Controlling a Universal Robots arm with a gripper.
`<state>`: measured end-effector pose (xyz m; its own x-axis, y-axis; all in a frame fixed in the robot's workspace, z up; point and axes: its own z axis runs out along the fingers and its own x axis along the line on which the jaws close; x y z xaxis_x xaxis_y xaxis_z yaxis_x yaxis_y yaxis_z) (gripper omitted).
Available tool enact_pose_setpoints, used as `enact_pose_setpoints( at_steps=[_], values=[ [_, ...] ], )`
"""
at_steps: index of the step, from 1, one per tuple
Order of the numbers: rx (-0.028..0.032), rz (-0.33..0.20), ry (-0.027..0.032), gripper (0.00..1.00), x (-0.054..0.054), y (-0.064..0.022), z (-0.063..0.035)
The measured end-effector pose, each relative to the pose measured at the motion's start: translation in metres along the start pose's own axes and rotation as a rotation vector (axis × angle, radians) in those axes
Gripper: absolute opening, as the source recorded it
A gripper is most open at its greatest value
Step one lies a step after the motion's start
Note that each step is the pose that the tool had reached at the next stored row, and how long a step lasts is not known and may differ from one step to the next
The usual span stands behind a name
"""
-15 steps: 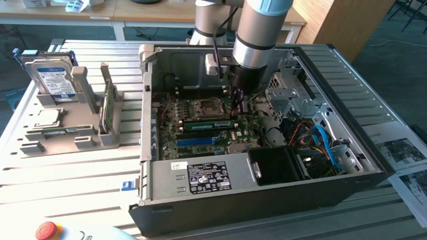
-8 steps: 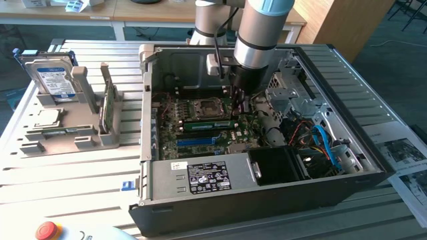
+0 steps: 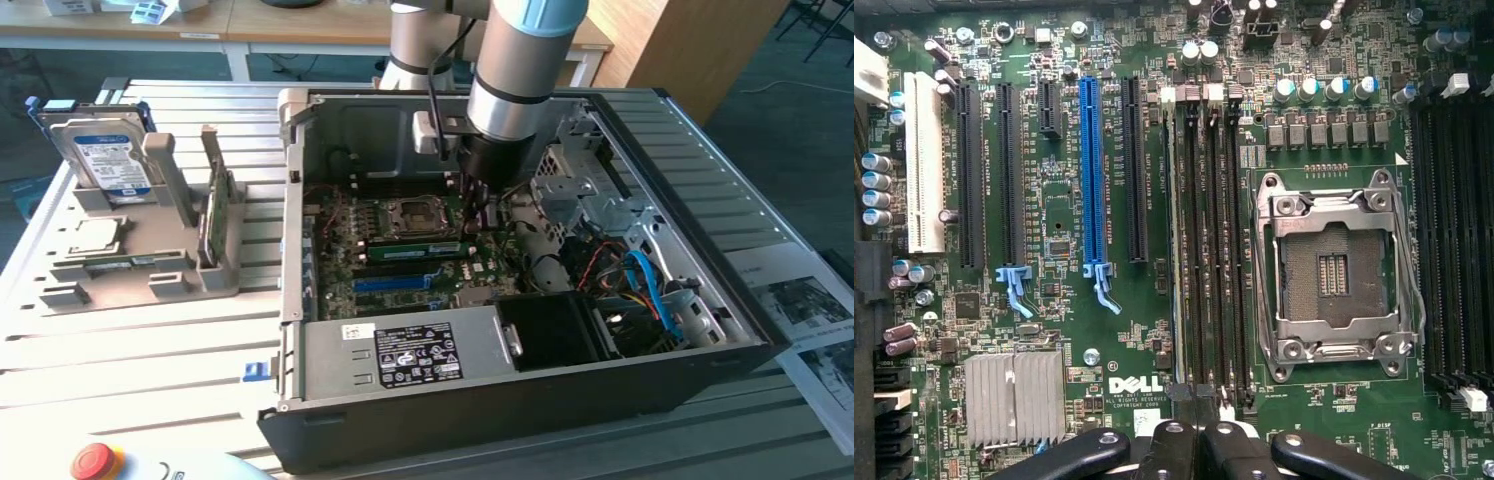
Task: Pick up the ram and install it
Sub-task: 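Press down the ram until it locks into place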
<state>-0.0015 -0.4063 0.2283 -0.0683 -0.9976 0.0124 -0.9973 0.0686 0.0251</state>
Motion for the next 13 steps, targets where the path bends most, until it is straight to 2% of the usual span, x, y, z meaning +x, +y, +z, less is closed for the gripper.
enact_pose_setpoints(
  at_steps=[13],
  values=[
    [0.0000,0.000,0.0000,0.10,0.0000,-0.0001,0.0027]
  ],
)
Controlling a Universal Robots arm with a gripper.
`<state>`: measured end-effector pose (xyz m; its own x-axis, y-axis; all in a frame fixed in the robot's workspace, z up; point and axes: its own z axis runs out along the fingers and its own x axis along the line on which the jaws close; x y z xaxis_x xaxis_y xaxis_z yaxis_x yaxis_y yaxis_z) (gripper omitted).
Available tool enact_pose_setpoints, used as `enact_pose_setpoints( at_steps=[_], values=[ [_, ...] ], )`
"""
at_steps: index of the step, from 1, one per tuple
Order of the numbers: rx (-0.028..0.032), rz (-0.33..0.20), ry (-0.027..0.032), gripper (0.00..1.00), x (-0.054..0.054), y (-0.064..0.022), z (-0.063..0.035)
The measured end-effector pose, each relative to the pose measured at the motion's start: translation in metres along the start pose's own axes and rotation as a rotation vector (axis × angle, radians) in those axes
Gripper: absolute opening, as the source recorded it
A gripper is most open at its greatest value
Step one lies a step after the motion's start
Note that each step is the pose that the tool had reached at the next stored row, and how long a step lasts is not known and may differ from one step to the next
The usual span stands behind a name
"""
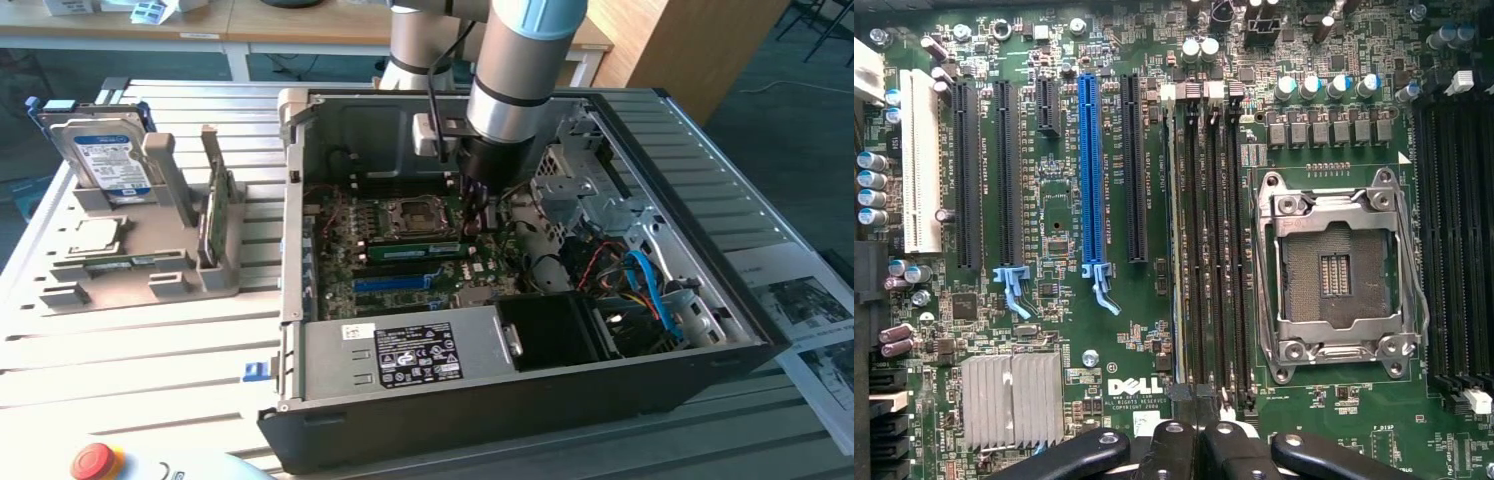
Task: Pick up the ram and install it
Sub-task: 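Press down the ram until it locks into place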
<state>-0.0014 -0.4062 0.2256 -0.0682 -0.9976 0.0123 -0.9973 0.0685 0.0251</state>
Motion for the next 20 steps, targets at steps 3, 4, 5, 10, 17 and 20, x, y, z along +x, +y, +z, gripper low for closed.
enact_pose_setpoints(
  at_steps=[3,4,5,10,17,20],
  values=[
    [0.0000,0.000,-0.0002,0.10,0.0000,0.0000,0.0001],
    [0.0000,0.000,-0.0003,0.10,0.0000,0.0000,0.0002],
    [0.0001,0.000,-0.0003,0.10,0.0000,0.0000,0.0005],
    [0.0004,0.000,0.0001,0.10,0.0000,-0.0001,0.0018],
    [0.0008,0.000,-0.0001,0.10,0.0000,-0.0001,0.0030],
    [0.0008,0.000,-0.0003,0.10,-0.0001,-0.0001,0.0031]
  ],
)
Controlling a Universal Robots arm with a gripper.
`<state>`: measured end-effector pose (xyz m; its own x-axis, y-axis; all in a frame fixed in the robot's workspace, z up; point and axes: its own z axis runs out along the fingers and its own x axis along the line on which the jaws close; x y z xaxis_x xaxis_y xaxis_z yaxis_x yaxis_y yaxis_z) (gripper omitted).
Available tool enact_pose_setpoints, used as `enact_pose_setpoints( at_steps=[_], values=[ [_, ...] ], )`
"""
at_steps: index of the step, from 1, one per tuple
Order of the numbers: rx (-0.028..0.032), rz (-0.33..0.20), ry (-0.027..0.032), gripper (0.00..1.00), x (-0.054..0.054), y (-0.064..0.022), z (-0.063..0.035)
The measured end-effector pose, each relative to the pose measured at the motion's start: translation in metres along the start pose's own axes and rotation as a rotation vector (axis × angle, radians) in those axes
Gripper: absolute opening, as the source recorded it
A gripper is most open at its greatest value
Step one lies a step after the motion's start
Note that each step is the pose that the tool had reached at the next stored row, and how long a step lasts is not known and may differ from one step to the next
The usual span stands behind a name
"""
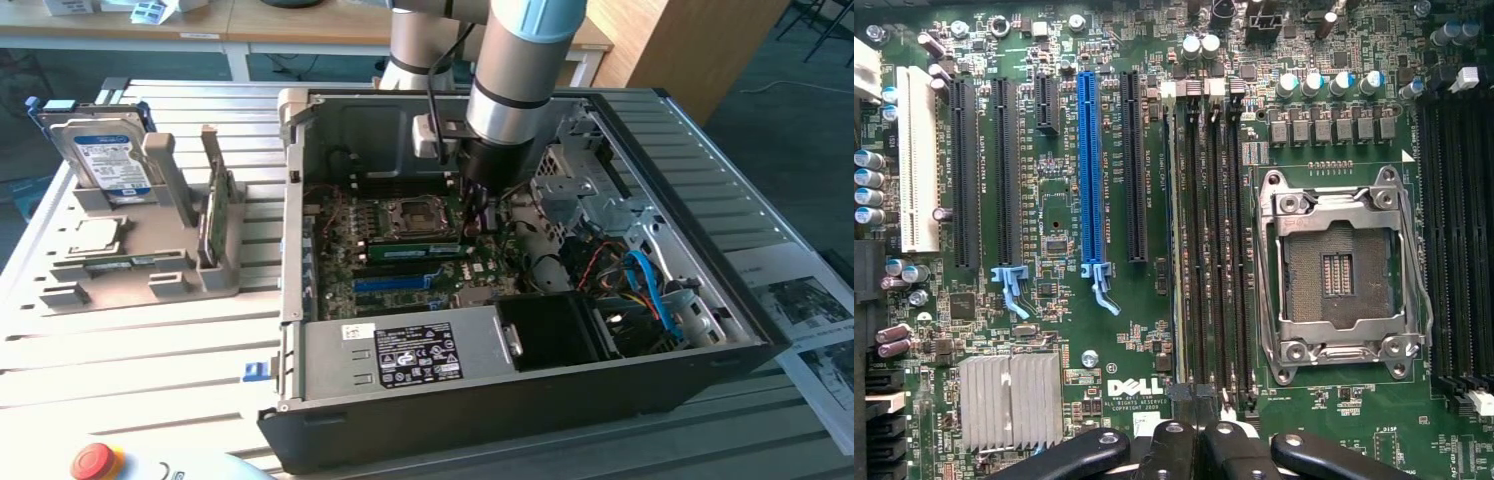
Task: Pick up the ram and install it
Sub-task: 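Press down the ram until it locks into place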
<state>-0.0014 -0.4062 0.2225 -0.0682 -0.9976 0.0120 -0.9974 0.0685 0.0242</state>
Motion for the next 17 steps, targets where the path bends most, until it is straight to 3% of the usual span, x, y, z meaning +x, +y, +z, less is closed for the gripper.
enact_pose_setpoints(
  at_steps=[10,17],
  values=[
    [-0.0009,0.000,0.0002,0.10,0.000,0.0003,-0.0115],
    [-0.0008,0.000,-0.0002,0.10,0.000,0.0003,-0.0139]
  ],
)
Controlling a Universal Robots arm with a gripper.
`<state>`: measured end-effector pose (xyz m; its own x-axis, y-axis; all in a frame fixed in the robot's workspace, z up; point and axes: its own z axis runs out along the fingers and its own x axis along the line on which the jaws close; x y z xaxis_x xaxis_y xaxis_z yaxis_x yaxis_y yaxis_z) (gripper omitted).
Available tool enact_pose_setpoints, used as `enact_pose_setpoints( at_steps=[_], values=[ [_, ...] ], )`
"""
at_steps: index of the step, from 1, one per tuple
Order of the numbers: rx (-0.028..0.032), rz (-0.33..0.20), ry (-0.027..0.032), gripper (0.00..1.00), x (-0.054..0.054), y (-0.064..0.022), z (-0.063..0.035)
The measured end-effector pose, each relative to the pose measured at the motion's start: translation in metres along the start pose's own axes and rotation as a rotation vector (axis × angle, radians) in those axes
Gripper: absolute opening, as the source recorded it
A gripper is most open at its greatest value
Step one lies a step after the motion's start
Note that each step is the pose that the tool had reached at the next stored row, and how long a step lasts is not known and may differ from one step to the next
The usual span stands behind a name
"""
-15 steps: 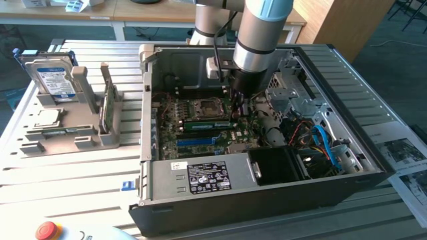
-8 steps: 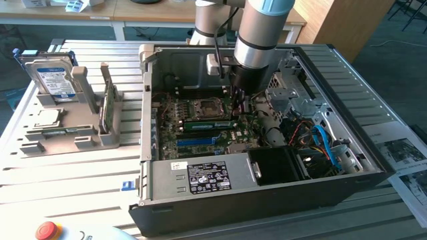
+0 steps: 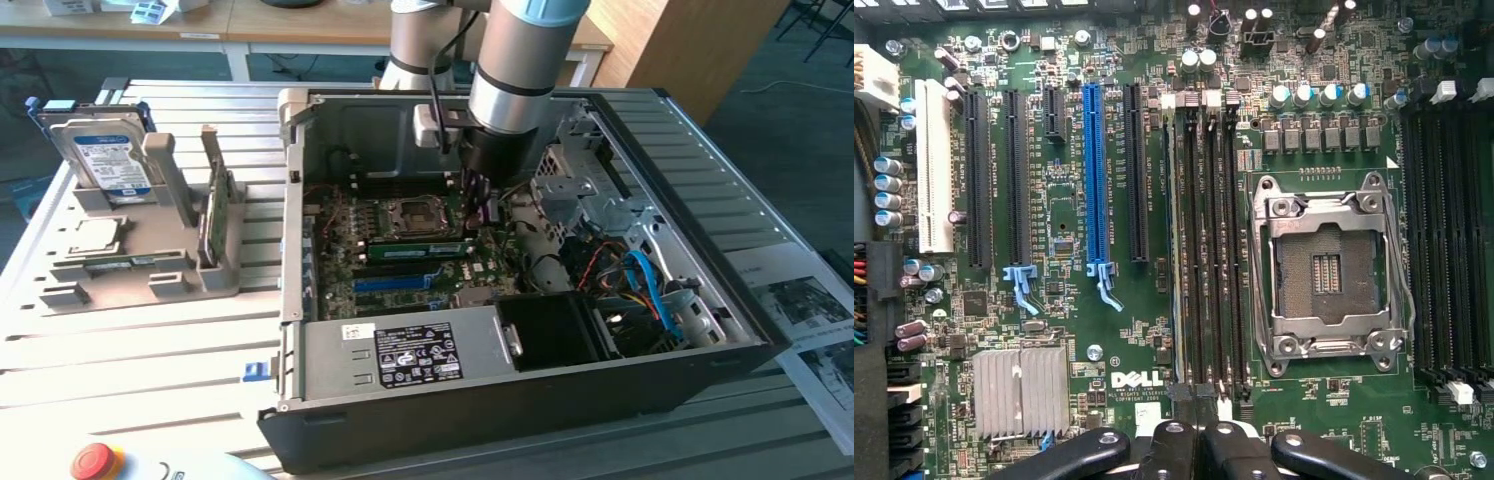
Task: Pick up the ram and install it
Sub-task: 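Press down the ram until it locks into place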
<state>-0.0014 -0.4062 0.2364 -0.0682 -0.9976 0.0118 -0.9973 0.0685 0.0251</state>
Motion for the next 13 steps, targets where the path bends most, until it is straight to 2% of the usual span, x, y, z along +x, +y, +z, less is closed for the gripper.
enact_pose_setpoints(
  at_steps=[6,13],
  values=[
    [-0.0002,0.000,0.0006,0.10,0.000,0.0008,-0.0002],
    [0.0000,0.000,0.0004,0.10,-0.003,0.0141,0.0011]
  ],
)
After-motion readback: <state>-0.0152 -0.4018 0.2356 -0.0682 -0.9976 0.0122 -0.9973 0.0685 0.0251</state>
